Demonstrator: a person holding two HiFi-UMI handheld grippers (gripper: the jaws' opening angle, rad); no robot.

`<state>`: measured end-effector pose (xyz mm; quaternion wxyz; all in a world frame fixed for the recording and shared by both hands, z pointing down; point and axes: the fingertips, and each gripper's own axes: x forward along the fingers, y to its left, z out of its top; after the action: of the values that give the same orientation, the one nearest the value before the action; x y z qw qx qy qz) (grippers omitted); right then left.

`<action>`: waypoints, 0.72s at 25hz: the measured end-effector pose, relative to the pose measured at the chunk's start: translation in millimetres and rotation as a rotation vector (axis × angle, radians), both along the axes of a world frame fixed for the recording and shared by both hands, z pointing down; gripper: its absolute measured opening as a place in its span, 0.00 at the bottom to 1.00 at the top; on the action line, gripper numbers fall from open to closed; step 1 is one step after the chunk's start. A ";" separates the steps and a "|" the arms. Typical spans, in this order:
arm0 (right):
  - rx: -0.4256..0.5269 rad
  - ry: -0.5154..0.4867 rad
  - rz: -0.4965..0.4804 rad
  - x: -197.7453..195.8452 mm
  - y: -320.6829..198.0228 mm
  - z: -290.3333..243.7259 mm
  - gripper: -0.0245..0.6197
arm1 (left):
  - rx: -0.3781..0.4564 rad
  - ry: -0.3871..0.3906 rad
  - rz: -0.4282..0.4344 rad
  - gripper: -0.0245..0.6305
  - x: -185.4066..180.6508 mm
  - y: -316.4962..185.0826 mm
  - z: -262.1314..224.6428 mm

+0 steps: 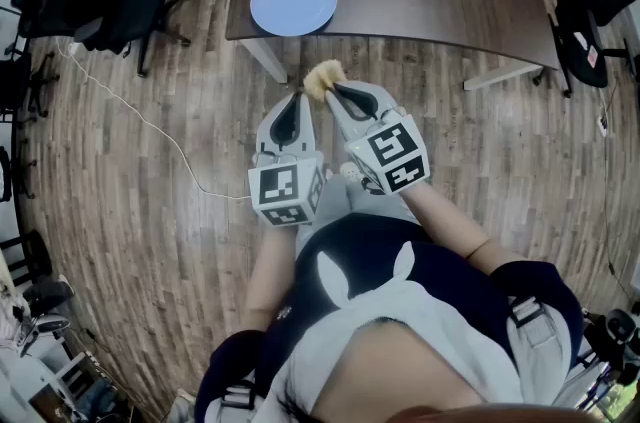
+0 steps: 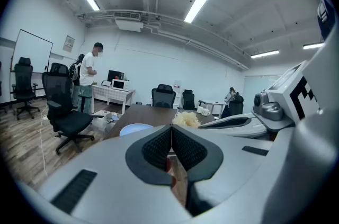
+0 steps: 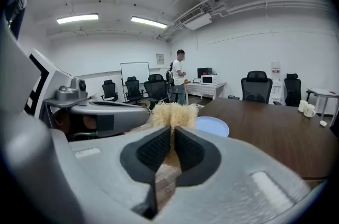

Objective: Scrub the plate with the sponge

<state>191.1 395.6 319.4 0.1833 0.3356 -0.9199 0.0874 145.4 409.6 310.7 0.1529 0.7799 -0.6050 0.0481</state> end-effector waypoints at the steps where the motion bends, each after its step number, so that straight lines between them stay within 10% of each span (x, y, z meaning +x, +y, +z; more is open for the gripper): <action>1: 0.003 -0.001 0.002 -5.1 1.3 0.3 0.07 | 0.002 0.002 -0.001 0.05 -6.0 1.4 0.7; 18: 0.007 0.045 0.056 -28.9 6.2 23.2 0.07 | -0.030 0.037 0.040 0.05 -41.2 -1.7 26.6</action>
<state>162.2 401.8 342.6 0.2001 0.3635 -0.9061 0.0819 104.2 407.9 337.3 0.1748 0.7903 -0.5855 0.0458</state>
